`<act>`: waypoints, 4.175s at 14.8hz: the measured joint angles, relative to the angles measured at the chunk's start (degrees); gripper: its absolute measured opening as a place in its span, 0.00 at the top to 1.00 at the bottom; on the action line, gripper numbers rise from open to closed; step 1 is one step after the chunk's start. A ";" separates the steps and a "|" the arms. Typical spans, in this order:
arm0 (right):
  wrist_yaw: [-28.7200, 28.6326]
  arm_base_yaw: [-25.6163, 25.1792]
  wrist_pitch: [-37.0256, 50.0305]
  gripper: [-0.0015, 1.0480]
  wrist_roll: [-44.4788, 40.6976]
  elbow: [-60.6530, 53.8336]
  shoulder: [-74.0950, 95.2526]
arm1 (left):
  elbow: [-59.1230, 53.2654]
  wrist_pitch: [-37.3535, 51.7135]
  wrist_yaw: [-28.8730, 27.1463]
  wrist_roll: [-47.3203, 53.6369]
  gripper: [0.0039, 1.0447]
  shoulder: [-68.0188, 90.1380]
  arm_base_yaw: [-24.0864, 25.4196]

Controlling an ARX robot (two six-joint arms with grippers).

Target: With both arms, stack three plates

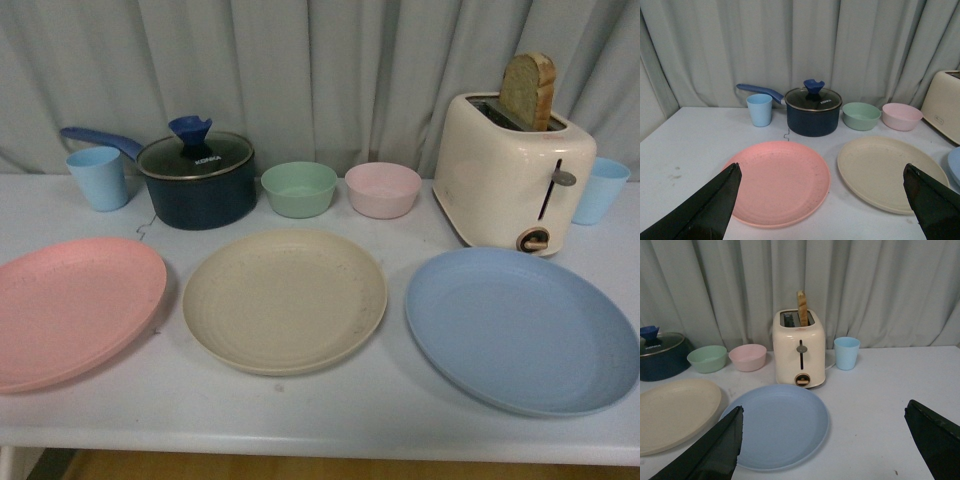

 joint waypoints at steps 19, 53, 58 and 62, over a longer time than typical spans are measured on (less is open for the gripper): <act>0.00 0.00 0.00 0.06 0.00 0.00 0.00 | 0.00 0.00 0.00 0.00 0.06 0.00 0.00; 0.00 0.00 0.00 0.06 0.00 0.00 0.00 | 0.00 0.00 0.00 0.00 0.06 0.00 0.00; 0.00 0.00 0.00 0.06 0.00 0.00 0.00 | 0.00 0.00 0.00 0.00 0.06 0.02 0.00; 0.00 0.00 0.00 0.06 0.00 0.00 0.00 | 0.00 0.00 0.00 0.00 0.06 0.00 0.00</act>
